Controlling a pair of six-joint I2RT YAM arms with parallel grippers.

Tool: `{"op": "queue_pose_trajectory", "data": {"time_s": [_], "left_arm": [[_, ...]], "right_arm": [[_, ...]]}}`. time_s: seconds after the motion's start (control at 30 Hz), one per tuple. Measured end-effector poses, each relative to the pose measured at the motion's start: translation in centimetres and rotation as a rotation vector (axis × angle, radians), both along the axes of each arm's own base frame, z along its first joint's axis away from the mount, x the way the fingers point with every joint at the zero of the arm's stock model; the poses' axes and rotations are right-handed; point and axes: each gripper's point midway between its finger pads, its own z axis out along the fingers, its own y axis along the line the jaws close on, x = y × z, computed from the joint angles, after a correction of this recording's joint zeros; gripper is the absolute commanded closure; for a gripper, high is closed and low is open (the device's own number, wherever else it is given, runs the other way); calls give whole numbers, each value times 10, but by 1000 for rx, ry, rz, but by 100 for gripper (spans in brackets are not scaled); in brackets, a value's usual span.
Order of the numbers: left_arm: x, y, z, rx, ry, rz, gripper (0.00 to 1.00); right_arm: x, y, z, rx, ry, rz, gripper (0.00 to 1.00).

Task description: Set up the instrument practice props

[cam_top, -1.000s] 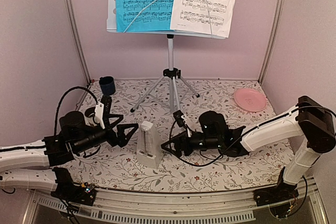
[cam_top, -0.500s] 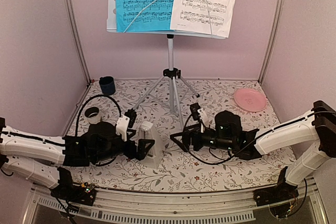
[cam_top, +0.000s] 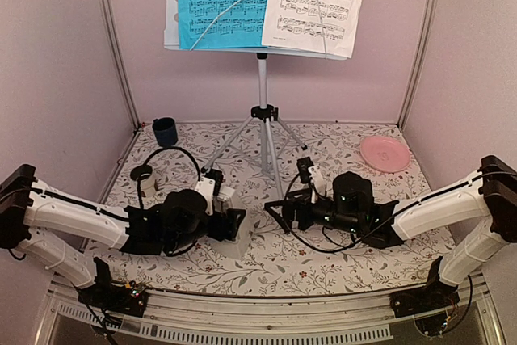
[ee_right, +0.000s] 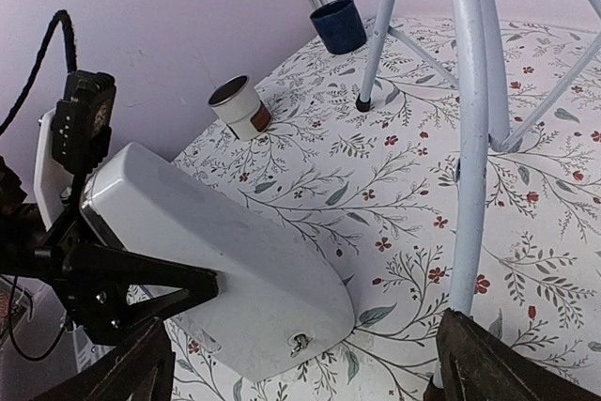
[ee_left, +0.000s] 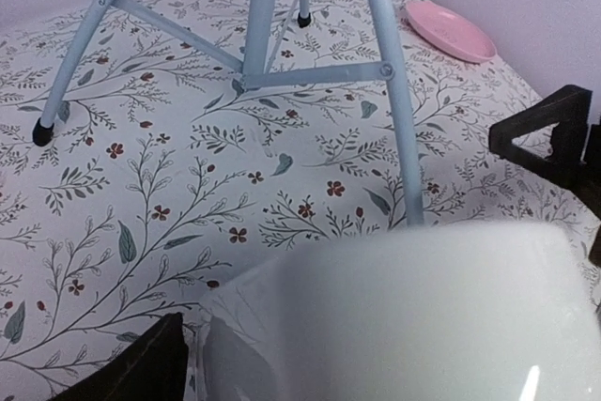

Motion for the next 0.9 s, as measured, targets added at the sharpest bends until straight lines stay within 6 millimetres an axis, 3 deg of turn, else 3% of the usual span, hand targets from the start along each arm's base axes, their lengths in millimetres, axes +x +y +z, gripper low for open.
{"op": "queue_pose_trajectory", "data": {"time_s": [0.2, 0.33, 0.47, 0.6, 0.7, 0.9], "left_arm": [[8, 1, 2, -8, -13, 32, 47], [9, 2, 3, 2, -23, 30, 56], [11, 7, 8, 51, -62, 24, 61], [11, 9, 34, 81, -166, -4, 63], [11, 7, 63, 110, -269, -29, 65], [13, -4, 122, 113, -408, -55, 67]], "right_arm": [[-1, 7, -26, -37, 45, 21, 8], [-5, 19, -39, -57, 67, 38, 12], [-13, 29, -37, -44, 49, 46, 17], [-21, 40, -28, -21, 6, 50, 26], [-23, 45, -16, 3, -40, 42, 28], [-25, 49, 11, 72, -154, 28, 44]]}}
